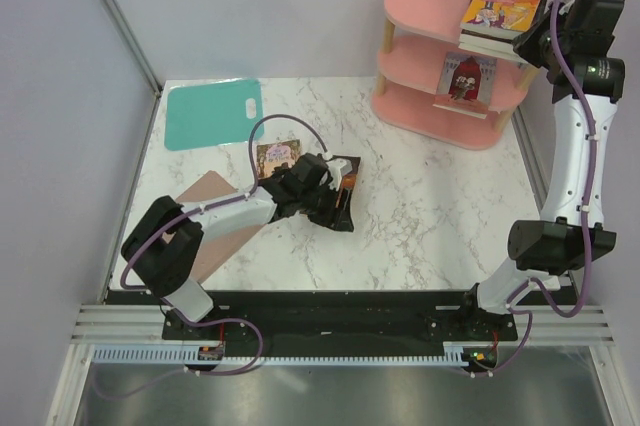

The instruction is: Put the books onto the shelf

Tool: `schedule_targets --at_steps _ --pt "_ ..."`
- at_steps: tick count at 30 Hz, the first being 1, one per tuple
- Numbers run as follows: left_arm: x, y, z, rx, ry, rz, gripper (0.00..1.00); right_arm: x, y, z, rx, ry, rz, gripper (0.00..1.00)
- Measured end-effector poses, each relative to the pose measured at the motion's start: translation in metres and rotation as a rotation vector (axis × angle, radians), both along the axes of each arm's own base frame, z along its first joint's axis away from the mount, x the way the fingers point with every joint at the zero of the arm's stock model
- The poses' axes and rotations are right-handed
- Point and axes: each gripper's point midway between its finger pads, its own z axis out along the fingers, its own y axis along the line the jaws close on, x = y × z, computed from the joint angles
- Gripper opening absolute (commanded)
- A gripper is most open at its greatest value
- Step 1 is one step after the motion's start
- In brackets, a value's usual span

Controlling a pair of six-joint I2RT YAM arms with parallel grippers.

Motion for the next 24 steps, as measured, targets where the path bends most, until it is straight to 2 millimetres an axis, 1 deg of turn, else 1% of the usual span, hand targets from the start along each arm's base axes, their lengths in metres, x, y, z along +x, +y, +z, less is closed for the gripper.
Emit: schedule_targets --at_steps 4,6,9,11,14,15,17,18,19,20,21,23,24 --pt "-0.022 0.009 -0.031 0.023 0.048 -0.003 0.62 0.000 -0.006 0.001 0.003 -0.005 -0.013 0.06" --pt "-0.033 0.013 -0.043 0.034 0.067 -0.007 0.62 0.000 -0.006 0.001 0.007 -0.006 -0.014 0.06" --pt "-0.041 0.016 -0.053 0.039 0.083 -0.008 0.63 0.000 -0.005 0.001 0.009 -0.011 -0.003 0.06" --pt "-0.044 0.018 -0.055 0.039 0.089 -0.003 0.63 -0.002 -0.002 0.001 0.012 -0.019 0.010 0.08" --pt "-0.041 0.015 -0.053 0.018 0.073 0.000 0.63 -0.010 0.004 0.006 0.017 -0.035 0.029 0.21" --pt "-0.040 0.013 -0.051 0.008 0.066 0.001 0.63 -0.014 0.005 0.009 0.017 -0.046 0.032 0.27" --pt "-0.036 0.009 -0.048 -0.017 0.049 0.005 0.63 -0.022 0.008 0.021 0.014 -0.076 0.035 0.33" --pt "-0.036 0.009 -0.048 -0.027 0.044 0.009 0.63 -0.029 0.010 0.032 0.003 -0.107 0.040 0.42" --pt "-0.036 0.009 -0.049 -0.033 0.042 0.014 0.64 -0.033 0.011 0.038 0.002 -0.122 0.039 0.48" --pt "-0.037 0.010 -0.049 -0.037 0.041 0.020 0.64 -0.040 0.012 0.047 -0.009 -0.152 0.041 0.53" --pt "-0.037 0.012 -0.049 -0.038 0.039 0.026 0.65 -0.050 0.014 0.052 -0.016 -0.172 0.041 0.66" --pt "-0.037 0.016 -0.045 -0.038 0.023 0.045 0.66 -0.073 0.020 0.056 -0.030 -0.203 0.046 0.80" --pt "-0.035 0.017 -0.039 -0.041 0.007 0.056 0.67 -0.085 0.024 0.056 -0.034 -0.212 0.054 0.83"
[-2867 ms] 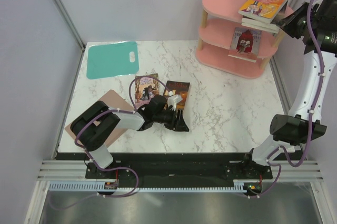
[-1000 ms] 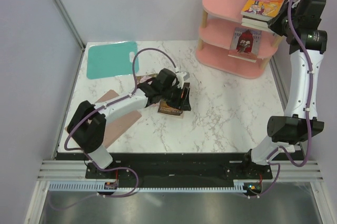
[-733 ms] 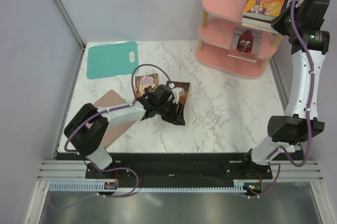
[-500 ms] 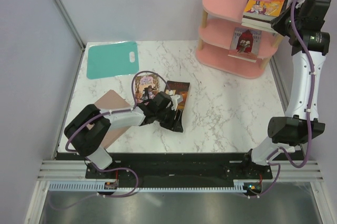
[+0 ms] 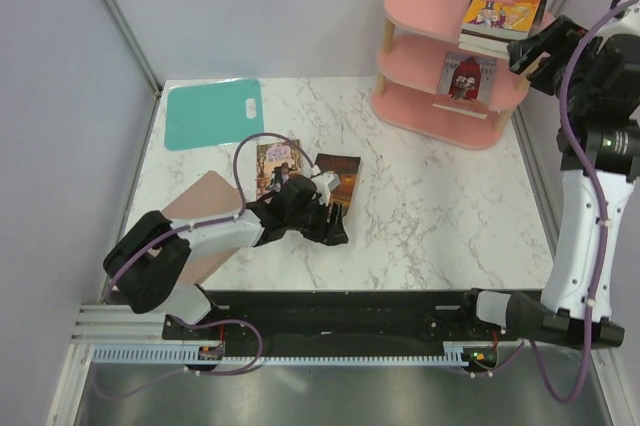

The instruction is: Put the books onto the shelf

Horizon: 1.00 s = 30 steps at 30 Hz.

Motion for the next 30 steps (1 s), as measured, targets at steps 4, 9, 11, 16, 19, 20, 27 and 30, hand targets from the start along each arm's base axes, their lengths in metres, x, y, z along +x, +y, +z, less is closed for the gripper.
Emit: schedule_targets --at_steps 4,9,11,16,19,20,27,30 --pt "0.014 0.004 0.036 -0.003 -0.079 0.049 0.69 -0.034 0.014 -0.014 -0.010 -0.015 0.039 0.98" --pt "0.042 0.003 0.087 -0.039 -0.164 0.091 0.70 -0.026 0.013 -0.039 -0.005 0.044 0.051 0.98" --pt "0.051 0.003 0.104 -0.059 -0.194 0.106 0.70 -0.006 0.010 -0.047 0.002 0.072 0.055 0.98" --pt "0.055 0.006 0.110 -0.052 -0.201 0.123 0.72 0.029 0.015 -0.069 0.050 0.137 0.120 0.98" --pt "0.057 0.014 0.102 -0.016 -0.195 0.152 0.73 0.028 0.038 -0.082 0.069 0.157 0.198 0.98" --pt "0.058 0.017 0.101 -0.010 -0.192 0.158 0.73 0.026 0.049 -0.088 0.072 0.167 0.226 0.98" --pt "0.090 0.055 0.075 0.058 -0.121 0.278 0.73 -0.010 0.176 -0.197 0.106 0.388 0.529 0.98" --pt "0.105 0.069 0.054 0.106 -0.060 0.324 0.71 -0.034 0.212 -0.261 0.140 0.524 0.603 0.98"
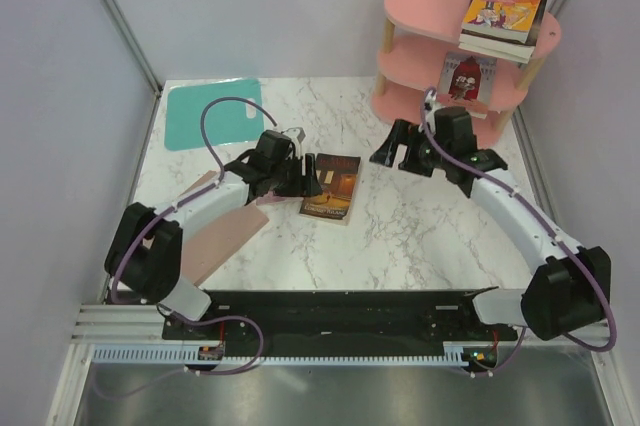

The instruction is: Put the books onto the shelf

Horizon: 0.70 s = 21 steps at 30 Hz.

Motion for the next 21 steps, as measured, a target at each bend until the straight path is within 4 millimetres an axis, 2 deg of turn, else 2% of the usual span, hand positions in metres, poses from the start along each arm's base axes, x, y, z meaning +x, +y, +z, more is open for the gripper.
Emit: schedule_targets --at_steps 2,6,9,11,14,21 --pt "0.008 0.005 -0.012 0.015 0.042 0.017 0.70 -0.012 0.009 -0.038 0.006 0.079 0.010 0.98" --pt "0.022 0.006 -0.036 0.044 0.111 0.034 0.70 -0.027 0.012 -0.115 0.033 0.239 -0.019 0.98" --pt "0.026 0.003 -0.048 0.048 0.145 0.029 0.70 -0.034 0.015 -0.155 0.060 0.331 -0.039 0.98" --pt "0.026 0.001 -0.054 0.046 0.159 0.023 0.70 -0.033 0.021 -0.166 0.089 0.347 -0.044 0.98" --pt "0.029 -0.003 -0.059 0.042 0.171 0.016 0.70 -0.023 0.034 -0.172 0.143 0.331 -0.037 0.98" --pt "0.063 -0.015 -0.067 0.043 0.166 0.027 0.69 -0.010 0.082 -0.171 0.260 0.272 0.024 0.98"
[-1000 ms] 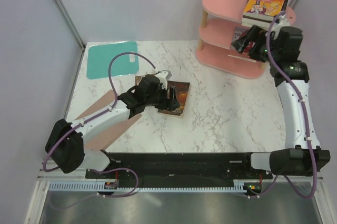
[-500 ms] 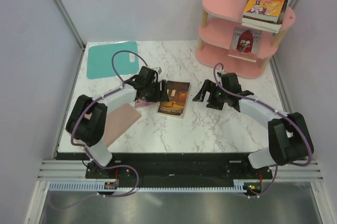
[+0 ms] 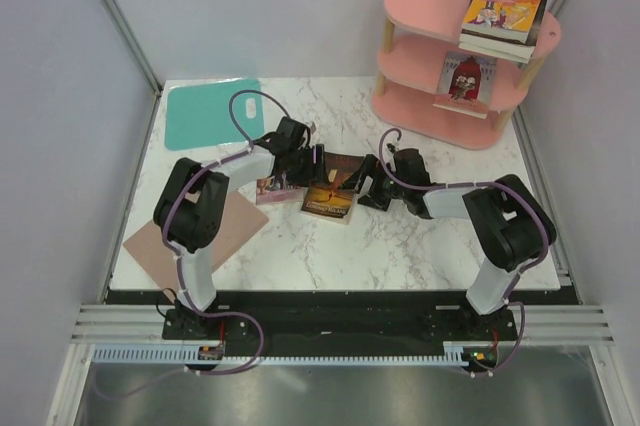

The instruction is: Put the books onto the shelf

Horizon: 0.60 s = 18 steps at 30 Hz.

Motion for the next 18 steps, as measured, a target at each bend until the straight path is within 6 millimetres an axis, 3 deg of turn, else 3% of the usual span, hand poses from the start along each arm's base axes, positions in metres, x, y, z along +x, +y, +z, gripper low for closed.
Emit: schedule_targets --at_steps 5,7,11,13,18 --pt "0.011 0.002 -0.008 0.025 0.001 0.014 0.70 0.007 0.020 0.001 0.046 -0.020 0.015 0.97" --pt "0.014 0.003 -0.008 0.026 0.001 0.016 0.68 0.008 0.021 0.002 0.054 -0.020 0.005 0.90" --pt "0.015 0.001 -0.009 0.008 0.008 -0.011 0.55 0.009 0.019 -0.002 0.058 -0.019 -0.020 0.82" --pt "0.017 0.001 -0.009 -0.013 0.007 -0.025 0.52 0.009 0.017 -0.003 0.059 -0.019 -0.035 0.79" --pt "0.012 -0.002 -0.009 -0.102 -0.014 -0.061 0.49 0.009 0.014 -0.007 0.053 -0.014 -0.053 0.61"
